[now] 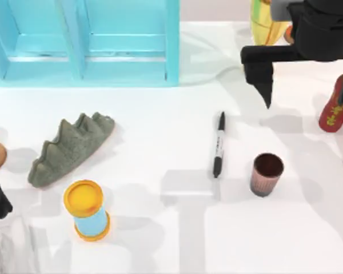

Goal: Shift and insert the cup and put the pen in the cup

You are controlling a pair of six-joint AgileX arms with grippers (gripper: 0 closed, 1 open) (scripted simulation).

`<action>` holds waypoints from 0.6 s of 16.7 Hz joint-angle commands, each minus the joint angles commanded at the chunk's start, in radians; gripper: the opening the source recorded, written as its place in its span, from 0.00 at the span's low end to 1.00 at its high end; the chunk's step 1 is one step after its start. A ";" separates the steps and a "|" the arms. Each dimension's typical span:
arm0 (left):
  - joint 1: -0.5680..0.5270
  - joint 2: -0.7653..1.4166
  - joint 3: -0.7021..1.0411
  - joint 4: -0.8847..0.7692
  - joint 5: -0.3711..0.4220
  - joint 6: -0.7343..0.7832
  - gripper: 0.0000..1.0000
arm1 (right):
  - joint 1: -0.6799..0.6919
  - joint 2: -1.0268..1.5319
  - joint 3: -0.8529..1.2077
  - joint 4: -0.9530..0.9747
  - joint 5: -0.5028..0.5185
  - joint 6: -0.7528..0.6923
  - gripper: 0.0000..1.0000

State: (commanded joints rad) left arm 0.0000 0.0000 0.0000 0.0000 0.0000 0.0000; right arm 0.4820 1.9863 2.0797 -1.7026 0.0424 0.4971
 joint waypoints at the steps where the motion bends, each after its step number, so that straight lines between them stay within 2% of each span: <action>1: 0.000 0.000 0.000 0.000 0.000 0.000 1.00 | 0.002 0.012 0.012 -0.003 0.002 0.006 1.00; 5: 0.000 0.000 0.000 0.000 0.000 0.000 1.00 | 0.033 0.165 0.167 -0.037 0.023 0.069 1.00; 10: 0.000 0.000 0.000 0.000 0.000 0.000 1.00 | 0.086 0.534 0.548 -0.092 0.057 0.191 1.00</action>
State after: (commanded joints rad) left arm 0.0000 0.0000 0.0000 0.0000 0.0000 0.0000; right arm 0.5682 2.5207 2.6281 -1.7949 0.0995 0.6880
